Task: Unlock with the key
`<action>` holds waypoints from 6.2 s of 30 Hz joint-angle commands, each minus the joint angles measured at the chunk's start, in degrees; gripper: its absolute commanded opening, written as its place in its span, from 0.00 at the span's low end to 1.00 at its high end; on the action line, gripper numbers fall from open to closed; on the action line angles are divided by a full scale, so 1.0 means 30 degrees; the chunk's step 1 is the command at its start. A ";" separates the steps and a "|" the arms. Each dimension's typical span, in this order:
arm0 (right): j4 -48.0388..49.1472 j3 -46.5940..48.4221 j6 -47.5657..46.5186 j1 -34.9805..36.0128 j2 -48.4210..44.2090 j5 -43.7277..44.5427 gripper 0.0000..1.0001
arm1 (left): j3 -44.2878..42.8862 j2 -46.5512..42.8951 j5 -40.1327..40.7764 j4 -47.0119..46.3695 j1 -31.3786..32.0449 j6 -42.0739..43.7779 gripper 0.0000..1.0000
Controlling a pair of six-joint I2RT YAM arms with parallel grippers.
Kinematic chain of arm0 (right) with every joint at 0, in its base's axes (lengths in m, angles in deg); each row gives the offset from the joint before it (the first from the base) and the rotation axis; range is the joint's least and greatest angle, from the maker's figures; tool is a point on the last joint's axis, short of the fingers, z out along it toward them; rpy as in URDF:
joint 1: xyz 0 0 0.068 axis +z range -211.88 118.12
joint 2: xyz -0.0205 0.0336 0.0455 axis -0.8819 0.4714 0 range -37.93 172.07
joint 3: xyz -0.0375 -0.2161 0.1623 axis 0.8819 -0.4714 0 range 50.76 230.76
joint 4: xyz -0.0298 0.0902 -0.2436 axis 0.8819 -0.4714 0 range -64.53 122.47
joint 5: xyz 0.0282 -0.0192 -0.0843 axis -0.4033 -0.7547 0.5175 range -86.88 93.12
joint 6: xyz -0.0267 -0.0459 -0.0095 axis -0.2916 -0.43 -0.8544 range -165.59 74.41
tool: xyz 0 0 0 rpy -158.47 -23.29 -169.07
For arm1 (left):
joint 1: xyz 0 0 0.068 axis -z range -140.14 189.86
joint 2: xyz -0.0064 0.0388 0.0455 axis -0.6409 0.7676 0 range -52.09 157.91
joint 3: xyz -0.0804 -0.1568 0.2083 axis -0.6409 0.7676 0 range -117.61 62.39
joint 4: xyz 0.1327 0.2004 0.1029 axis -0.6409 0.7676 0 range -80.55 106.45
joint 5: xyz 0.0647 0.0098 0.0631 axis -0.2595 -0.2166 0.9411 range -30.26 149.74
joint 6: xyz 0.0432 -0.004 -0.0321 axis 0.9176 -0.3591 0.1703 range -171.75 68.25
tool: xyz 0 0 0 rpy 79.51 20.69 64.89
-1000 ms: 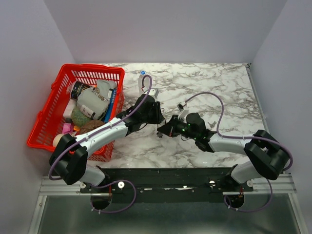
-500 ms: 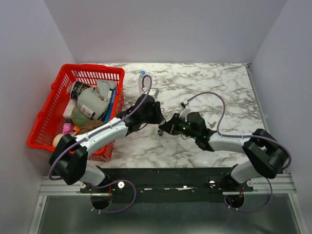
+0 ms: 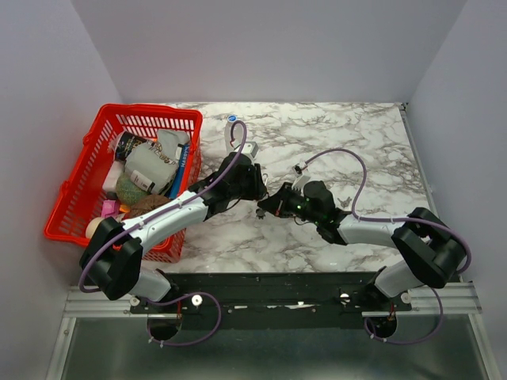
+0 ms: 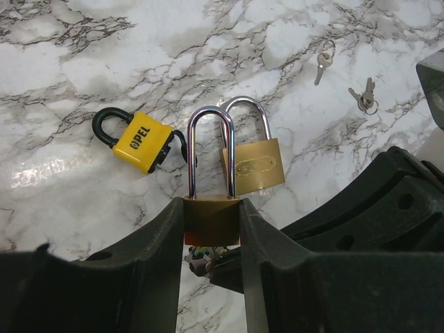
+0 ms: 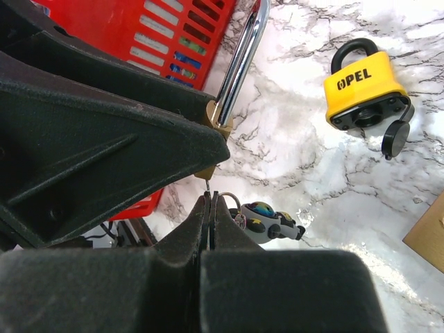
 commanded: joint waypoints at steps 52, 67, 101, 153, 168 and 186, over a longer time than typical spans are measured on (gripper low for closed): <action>0.3798 -0.0293 0.1723 -0.0541 0.0206 0.5452 0.01 | 0.0765 -0.0168 -0.0242 -0.0993 0.0442 -0.1184 0.00; 0.4764 0.0237 0.0142 -0.1216 -0.0058 0.5686 0.01 | 0.0794 0.0008 -0.0417 -0.1081 0.0677 -0.1184 0.00; 0.8017 -0.1639 -0.1294 -0.1919 -0.4627 0.0912 0.01 | 0.2259 -0.3566 -0.3405 -0.4948 0.0619 -0.0276 0.00; 0.2918 -0.0175 -0.6012 -0.0924 -0.3018 -0.2108 0.56 | 0.1878 -0.3098 -0.2117 -0.3220 -0.0641 -0.0979 0.00; 0.5965 0.0236 -0.5105 -0.0776 -0.0908 0.0147 0.40 | 0.1937 -0.3098 -0.2380 -0.3278 -0.0641 -0.1272 0.00; 0.7197 -0.0086 -0.3610 -0.0747 -0.0496 0.2228 0.01 | 0.1819 -0.3244 -0.2556 -0.3132 -0.0875 -0.1185 0.04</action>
